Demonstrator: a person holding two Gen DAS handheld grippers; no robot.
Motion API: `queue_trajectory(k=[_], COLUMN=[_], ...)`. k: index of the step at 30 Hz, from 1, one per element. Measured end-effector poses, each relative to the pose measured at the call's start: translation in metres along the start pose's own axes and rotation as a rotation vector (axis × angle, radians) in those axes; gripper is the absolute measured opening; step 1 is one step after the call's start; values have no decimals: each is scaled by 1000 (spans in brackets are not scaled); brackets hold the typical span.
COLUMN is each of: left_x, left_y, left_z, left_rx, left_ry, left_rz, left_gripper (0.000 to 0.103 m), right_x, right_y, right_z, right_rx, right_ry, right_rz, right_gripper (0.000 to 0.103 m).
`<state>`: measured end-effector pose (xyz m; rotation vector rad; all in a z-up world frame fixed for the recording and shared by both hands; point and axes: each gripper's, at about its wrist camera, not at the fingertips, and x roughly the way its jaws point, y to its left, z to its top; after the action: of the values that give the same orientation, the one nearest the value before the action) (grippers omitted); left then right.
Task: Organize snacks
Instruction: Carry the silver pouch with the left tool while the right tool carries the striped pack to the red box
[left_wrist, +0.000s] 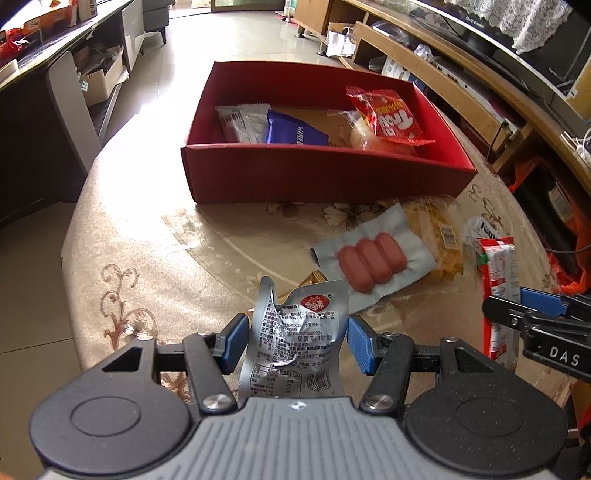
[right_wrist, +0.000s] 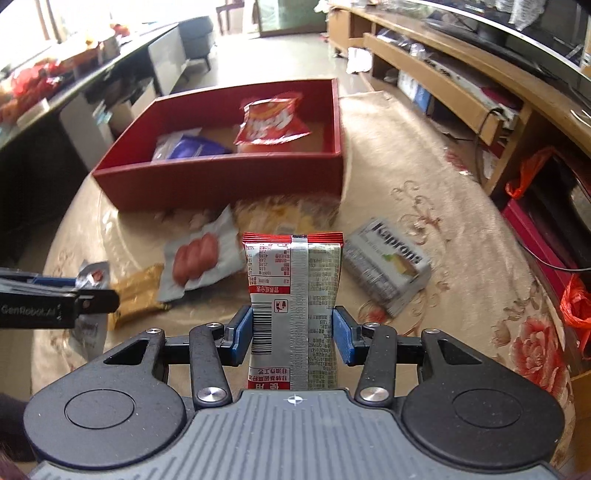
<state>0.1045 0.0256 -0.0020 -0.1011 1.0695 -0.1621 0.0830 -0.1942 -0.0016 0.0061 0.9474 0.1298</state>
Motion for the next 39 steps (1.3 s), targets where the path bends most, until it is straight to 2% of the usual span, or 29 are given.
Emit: queue_trajectory(k=[16, 27, 39], left_x=[-3, -6, -6], left_y=[-7, -22, -24], left_z=[22, 41, 77], left_rx=[-9, 24, 5], left_ry=[-41, -92, -143], left_rz=[-2, 15, 23], left_gripper=[53, 53, 53], right_x=[-4, -5, 0], right_y=[-1, -5, -8], right_z=[15, 37, 65], right_rx=[9, 33, 57], right_ry=[-42, -85, -127], right_rz=[16, 38, 62], right_gripper=[54, 54, 54])
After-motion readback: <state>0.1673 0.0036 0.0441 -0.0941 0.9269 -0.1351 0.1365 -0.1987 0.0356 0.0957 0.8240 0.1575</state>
